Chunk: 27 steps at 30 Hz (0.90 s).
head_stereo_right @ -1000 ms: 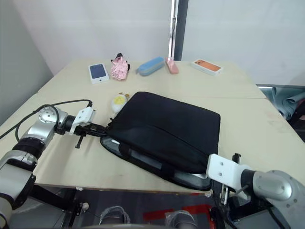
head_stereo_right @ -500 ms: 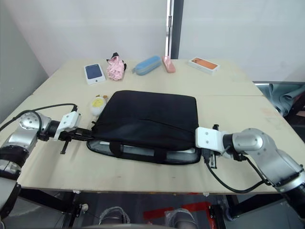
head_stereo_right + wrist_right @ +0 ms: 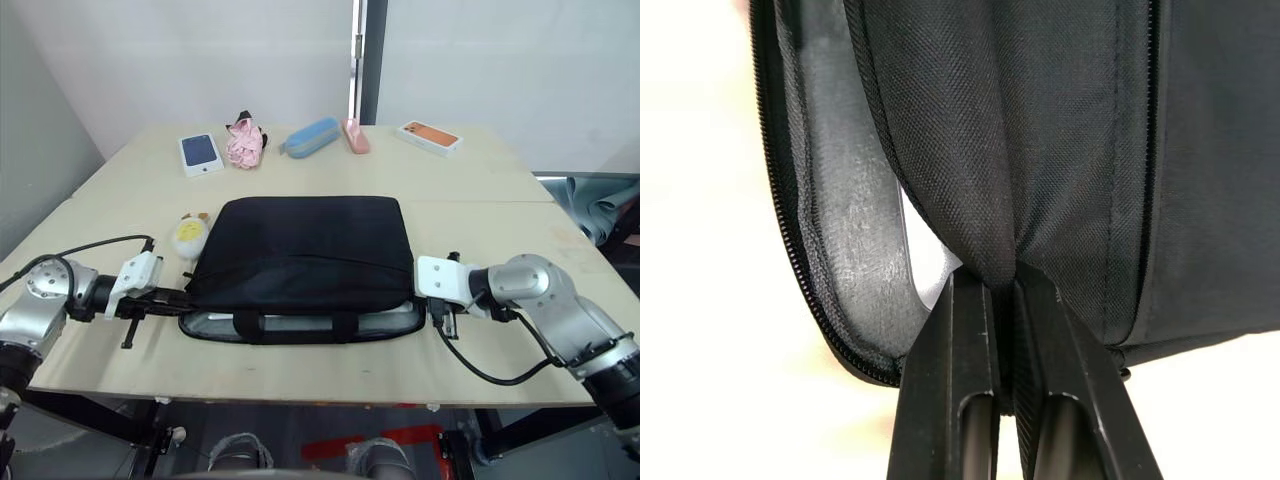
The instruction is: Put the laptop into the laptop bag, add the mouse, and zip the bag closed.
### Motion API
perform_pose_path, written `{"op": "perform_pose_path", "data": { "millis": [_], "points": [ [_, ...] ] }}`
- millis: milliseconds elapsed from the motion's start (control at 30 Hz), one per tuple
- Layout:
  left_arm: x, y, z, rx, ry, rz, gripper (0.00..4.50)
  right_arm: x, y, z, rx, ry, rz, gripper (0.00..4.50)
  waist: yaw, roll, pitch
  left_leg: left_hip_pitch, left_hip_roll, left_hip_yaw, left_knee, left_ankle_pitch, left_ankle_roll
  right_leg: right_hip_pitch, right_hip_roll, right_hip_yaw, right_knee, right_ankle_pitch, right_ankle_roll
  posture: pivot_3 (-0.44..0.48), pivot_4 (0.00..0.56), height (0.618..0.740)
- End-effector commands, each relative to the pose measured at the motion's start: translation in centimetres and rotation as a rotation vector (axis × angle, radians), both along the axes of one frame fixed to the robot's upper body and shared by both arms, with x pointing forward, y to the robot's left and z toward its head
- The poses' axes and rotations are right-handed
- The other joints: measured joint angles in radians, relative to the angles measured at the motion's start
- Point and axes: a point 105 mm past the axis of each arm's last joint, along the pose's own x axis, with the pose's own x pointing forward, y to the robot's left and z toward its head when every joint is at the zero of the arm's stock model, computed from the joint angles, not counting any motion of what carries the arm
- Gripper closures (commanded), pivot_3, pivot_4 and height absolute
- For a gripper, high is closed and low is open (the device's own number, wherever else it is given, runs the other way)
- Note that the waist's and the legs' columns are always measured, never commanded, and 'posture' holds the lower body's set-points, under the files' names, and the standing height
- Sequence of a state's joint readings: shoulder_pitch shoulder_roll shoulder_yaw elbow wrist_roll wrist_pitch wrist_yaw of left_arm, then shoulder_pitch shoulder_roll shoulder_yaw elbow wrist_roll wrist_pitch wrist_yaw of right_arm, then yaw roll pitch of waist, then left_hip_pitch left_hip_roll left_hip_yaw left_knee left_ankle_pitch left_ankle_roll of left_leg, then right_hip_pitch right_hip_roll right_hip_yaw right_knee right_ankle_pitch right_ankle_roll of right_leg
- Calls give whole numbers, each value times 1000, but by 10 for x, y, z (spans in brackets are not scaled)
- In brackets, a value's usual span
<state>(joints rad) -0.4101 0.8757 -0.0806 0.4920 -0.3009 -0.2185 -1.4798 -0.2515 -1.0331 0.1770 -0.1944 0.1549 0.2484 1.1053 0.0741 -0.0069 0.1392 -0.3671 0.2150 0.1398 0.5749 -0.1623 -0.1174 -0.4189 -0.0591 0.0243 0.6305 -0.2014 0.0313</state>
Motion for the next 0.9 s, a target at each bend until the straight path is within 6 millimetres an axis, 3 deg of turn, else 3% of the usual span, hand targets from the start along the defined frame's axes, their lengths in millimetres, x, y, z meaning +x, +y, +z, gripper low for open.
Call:
{"op": "perform_pose_path", "data": {
  "millis": [33,167,300,433,533,700,800,900],
  "points": [
    [8,24,0,28,-13,111,3467,-6,-22,-2,19,133,-129,3141,5,0,0,0,0,0,0,0,0,0,0,0,0,0,0,0,150,740],
    [9,19,16,-55,5,102,2055,-10,-21,14,130,183,-170,1767,13,0,1,-1,0,1,0,0,1,-2,0,0,-1,0,0,0,150,740],
    [-9,18,35,-81,116,67,637,-19,-31,32,237,262,-211,392,21,0,1,-3,0,1,0,0,0,-5,0,1,-1,0,0,0,150,740],
    [-27,27,54,-59,184,64,637,-34,-39,57,352,324,-217,392,21,0,2,-5,0,2,-2,-1,1,-7,0,1,-2,-1,-1,0,150,740],
    [-40,29,85,-136,200,71,637,-41,-42,80,444,311,-219,392,21,0,3,-4,1,3,-2,-1,1,-8,0,1,-2,-1,-1,0,150,740],
    [-53,19,131,-310,185,19,637,-58,-25,87,526,339,-174,392,26,0,3,-4,1,3,-2,-1,0,-8,0,1,-1,-1,-1,0,150,740],
    [-64,3,138,-324,179,-61,608,-60,-3,69,542,357,-161,1198,25,0,4,-4,1,3,-2,-1,0,-8,1,2,-2,-2,-1,0,150,740],
    [-72,-10,134,-315,207,-114,608,-55,5,55,558,372,-201,2268,22,1,4,-4,1,4,-2,-1,0,-8,0,2,-2,-2,-1,0,150,740]
  ]
}}
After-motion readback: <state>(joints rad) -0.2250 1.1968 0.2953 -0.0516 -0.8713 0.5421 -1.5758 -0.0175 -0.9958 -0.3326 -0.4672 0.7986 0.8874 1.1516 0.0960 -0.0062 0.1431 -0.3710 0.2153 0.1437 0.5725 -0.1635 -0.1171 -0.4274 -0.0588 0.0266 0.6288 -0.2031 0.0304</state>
